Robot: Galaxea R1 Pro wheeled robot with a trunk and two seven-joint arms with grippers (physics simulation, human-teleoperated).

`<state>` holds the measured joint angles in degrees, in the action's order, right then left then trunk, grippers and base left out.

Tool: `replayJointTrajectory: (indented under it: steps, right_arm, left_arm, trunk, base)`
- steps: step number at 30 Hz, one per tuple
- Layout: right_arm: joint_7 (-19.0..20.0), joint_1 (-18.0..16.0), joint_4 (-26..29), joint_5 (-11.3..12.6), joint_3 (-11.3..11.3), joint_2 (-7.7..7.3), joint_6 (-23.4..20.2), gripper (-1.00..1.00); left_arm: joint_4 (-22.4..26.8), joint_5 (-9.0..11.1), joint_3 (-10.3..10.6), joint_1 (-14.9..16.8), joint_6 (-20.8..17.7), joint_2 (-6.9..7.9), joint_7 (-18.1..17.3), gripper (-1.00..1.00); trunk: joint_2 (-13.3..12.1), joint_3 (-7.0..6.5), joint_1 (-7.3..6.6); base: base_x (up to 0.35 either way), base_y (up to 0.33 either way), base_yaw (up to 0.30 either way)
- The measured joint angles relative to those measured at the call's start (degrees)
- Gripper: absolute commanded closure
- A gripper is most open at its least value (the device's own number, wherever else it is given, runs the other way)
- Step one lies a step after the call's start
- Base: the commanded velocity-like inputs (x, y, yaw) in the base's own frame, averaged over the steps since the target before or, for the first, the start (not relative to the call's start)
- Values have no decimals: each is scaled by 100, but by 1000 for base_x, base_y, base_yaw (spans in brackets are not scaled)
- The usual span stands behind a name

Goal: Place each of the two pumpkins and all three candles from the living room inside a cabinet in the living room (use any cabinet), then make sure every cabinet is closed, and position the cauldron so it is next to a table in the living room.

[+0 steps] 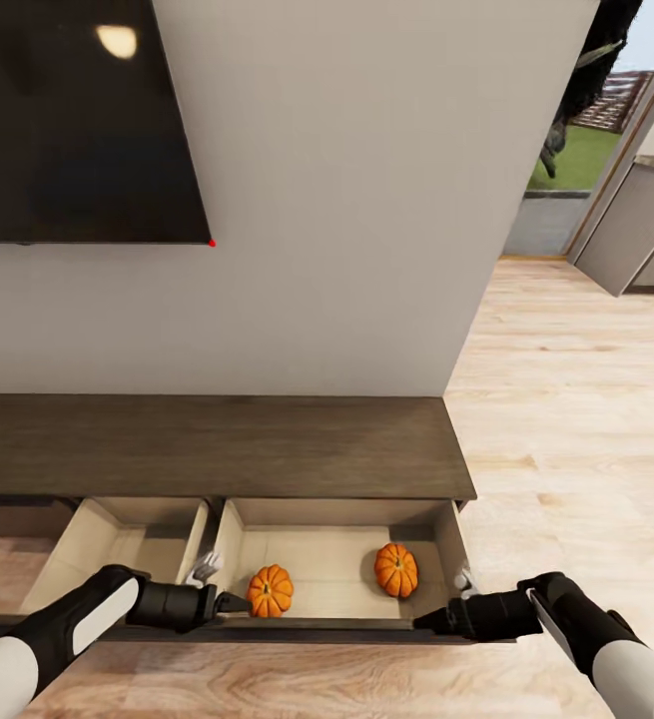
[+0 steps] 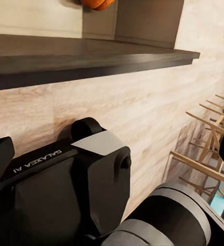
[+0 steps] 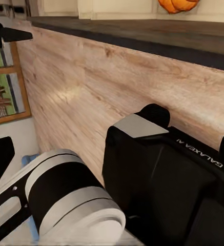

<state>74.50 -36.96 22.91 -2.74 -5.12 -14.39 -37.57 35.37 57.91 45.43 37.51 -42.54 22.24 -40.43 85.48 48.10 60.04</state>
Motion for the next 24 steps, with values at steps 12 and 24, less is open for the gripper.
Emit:
replayJointTrajectory:
  steps: [12,24]
  right_arm:
    - [-42,-3,-214,-23,-188,-2,33,-100]
    - [-66,4,-249,-344,-182,25,43,-100]
  left_arm:
    - [-28,1,465,-40,-1,0,20,-100]
    - [-237,-2,480,-50,0,-43,38,-100]
  trunk:
    - [-279,-125,-153]
    - [-321,-144,-176]
  base:
    - [0,0,0]
    - [-184,0,0]
